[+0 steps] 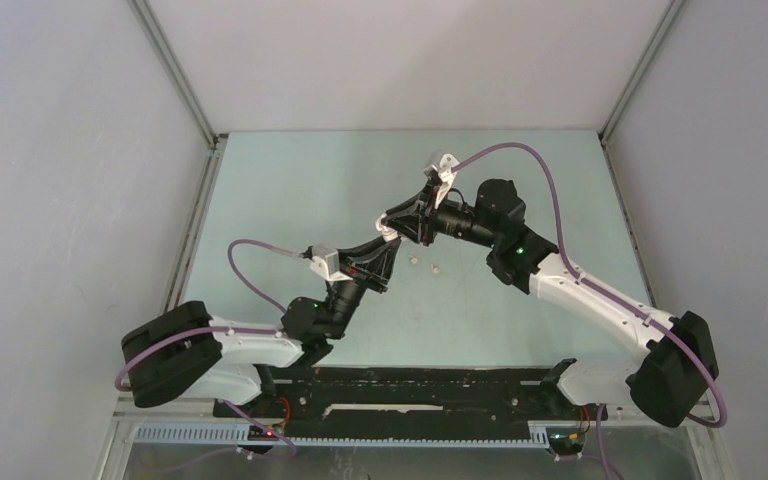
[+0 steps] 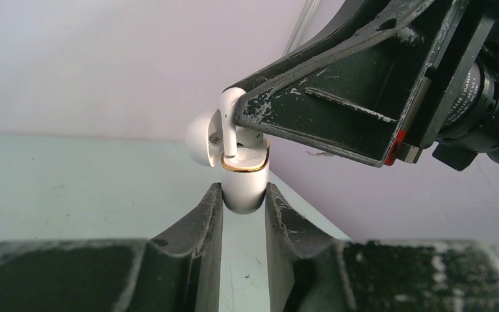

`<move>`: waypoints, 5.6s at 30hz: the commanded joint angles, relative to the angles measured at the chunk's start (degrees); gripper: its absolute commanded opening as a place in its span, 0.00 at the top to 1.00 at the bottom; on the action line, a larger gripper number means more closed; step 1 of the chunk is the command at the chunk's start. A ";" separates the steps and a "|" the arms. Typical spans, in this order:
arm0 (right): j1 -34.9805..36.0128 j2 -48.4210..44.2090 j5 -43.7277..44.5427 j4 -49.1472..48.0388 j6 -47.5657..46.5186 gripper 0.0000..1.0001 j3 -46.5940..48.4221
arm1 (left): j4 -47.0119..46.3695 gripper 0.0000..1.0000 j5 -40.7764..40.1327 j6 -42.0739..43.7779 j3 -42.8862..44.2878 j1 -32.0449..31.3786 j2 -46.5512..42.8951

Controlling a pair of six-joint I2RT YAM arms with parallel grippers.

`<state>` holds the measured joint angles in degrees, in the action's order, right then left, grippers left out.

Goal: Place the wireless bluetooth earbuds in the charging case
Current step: Place the earbud in the charging case, then close the charging case.

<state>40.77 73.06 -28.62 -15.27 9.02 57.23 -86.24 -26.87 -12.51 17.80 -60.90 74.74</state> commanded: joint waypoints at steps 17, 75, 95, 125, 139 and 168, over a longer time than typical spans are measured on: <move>-1.14 -0.66 -1.74 -2.55 1.11 1.00 0.16 | -4.91 1.00 -0.51 -1.62 0.91 0.18 -0.43; -0.44 0.84 2.91 0.03 3.11 0.94 0.51 | -4.91 1.00 -0.66 4.29 0.24 0.52 -2.98; -0.86 1.05 1.48 -0.03 1.89 0.58 0.51 | -4.91 1.00 0.28 6.60 -0.53 0.52 -2.25; -21.67 -4.75 -42.27 45.36 -33.90 0.69 9.94 | -4.91 1.00 27.23 14.56 -2.76 1.75 3.87; -18.59 -4.46 -34.75 67.74 -56.93 0.47 13.88 | -4.95 1.00 32.02 16.15 -2.46 1.84 8.65; -11.39 1.94 -28.41 66.09 -58.71 0.12 10.71 | -4.85 1.00 29.33 9.50 -1.92 1.58 9.10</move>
<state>28.42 75.48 -58.65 51.46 -48.86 68.05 -86.43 5.93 -1.58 15.18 -59.48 83.59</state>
